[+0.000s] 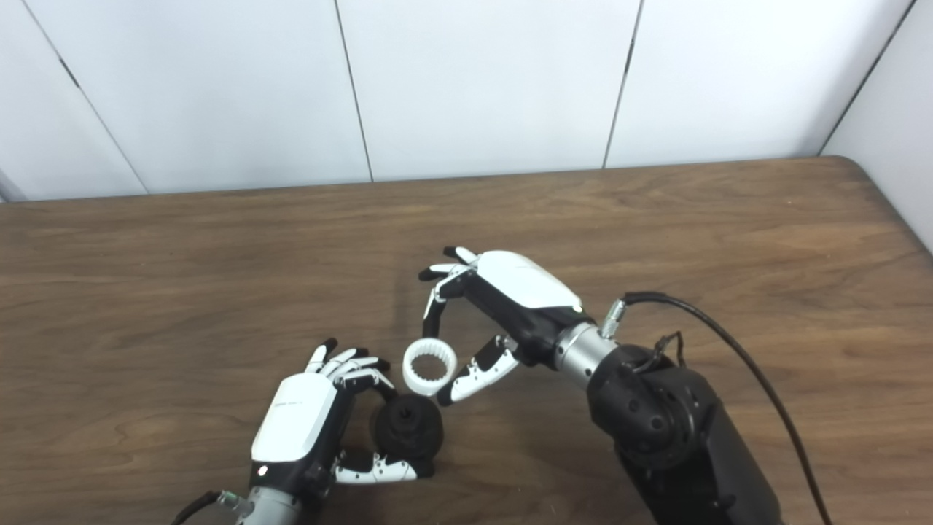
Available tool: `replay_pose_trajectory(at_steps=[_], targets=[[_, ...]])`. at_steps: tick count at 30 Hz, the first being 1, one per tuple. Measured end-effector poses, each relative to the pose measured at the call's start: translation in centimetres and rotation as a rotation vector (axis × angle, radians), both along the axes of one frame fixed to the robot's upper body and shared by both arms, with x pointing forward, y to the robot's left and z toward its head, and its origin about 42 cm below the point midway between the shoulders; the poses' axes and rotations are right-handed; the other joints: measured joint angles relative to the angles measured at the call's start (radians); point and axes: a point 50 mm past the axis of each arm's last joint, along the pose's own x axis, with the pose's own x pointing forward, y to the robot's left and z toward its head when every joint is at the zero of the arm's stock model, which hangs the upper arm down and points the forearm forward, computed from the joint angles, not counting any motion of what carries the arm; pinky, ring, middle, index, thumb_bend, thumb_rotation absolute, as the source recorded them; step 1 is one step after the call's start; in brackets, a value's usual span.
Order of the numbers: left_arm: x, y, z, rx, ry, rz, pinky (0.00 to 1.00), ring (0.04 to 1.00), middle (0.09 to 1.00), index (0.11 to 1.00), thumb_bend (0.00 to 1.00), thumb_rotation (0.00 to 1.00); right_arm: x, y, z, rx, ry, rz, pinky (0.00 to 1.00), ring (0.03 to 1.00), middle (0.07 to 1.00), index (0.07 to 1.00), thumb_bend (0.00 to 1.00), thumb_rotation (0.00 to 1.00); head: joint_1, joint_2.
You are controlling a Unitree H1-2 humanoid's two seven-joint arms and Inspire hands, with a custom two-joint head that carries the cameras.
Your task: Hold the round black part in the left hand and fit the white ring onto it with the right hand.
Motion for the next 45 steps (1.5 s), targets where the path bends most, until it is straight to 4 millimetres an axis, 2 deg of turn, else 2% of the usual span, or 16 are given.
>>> replay_pose_trajectory(at_steps=[9,21,45], targets=[[0.2,-0.4,0.0,0.008,-0.007,-0.009,1.0,0.873,0.775,0.484,0.52,0.05,-0.5,1.1,-0.6,-0.009,0.003,0.035,1.0,1.0,0.863,0.483,0.52,0.13,0.009,0.005],[0.2,-0.6,0.1,0.012,-0.008,-0.008,1.0,0.879,0.777,0.484,0.52,0.05,-0.7,0.0,-1.9,-0.05,0.039,0.047,1.0,1.0,0.856,0.483,0.52,0.13,0.02,0.009],[0.3,-0.9,0.1,0.019,-0.009,-0.005,1.0,0.88,0.778,0.484,0.52,0.05,-0.7,-0.1,-1.9,-0.051,0.044,0.05,1.0,1.0,0.86,0.483,0.52,0.13,0.028,0.014]])
